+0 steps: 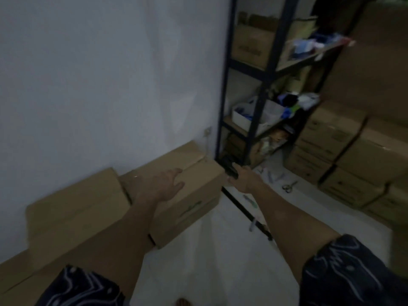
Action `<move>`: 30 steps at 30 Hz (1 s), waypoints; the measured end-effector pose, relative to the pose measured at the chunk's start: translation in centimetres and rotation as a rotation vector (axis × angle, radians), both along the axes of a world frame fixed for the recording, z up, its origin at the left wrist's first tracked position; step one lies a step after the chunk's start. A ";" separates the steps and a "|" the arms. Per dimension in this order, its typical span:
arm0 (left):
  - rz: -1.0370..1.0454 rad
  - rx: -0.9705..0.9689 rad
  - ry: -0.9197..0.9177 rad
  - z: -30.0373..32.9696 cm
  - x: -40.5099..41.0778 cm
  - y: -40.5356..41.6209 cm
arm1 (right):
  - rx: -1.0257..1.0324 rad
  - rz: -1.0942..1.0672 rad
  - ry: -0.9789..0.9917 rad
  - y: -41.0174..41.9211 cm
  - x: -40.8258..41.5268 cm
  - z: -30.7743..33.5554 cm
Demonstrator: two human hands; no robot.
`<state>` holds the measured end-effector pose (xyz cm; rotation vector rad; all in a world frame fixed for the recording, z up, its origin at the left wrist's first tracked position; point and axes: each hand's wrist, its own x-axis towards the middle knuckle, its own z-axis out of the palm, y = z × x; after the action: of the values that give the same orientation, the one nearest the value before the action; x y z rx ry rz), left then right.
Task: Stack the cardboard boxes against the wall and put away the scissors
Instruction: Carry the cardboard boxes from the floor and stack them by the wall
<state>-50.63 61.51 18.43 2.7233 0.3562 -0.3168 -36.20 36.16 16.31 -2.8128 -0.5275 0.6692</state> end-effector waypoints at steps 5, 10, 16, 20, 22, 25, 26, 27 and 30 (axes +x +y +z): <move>-0.109 -0.085 -0.010 0.5 3.2 -12.6 | 0.010 -0.133 0.020 -13.6 -0.1 0.9; -0.186 -0.150 0.039 0.2 7.3 -22.1 | 0.000 -0.256 0.048 -23.9 0.9 0.3; -0.295 -0.098 0.119 -1.1 15.7 -34.1 | 0.035 -0.396 0.081 -34.7 6.0 -1.8; -0.300 -0.160 0.133 -1.5 23.1 -42.2 | 0.055 -0.465 0.087 -42.7 11.6 -1.8; -0.291 -0.200 0.134 -1.4 26.9 -46.6 | 0.058 -0.504 0.072 -47.3 14.5 -1.6; -0.295 -0.265 0.113 -1.1 31.6 -51.9 | 0.067 -0.586 0.052 -52.9 18.5 -1.2; -0.299 -0.275 0.112 -1.3 33.0 -53.3 | 0.067 -0.612 0.054 -54.4 19.8 -1.1; -0.302 -0.283 0.116 -1.5 34.6 -54.6 | 0.071 -0.638 0.059 -55.9 21.3 -1.3; -0.300 -0.322 0.130 -2.4 39.3 -58.0 | 0.080 -0.703 0.062 -59.7 25.7 -2.1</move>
<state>-11.32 3.54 16.02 2.4376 -0.0698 -0.5804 -10.49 -23.56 14.23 -2.6158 0.4278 0.5533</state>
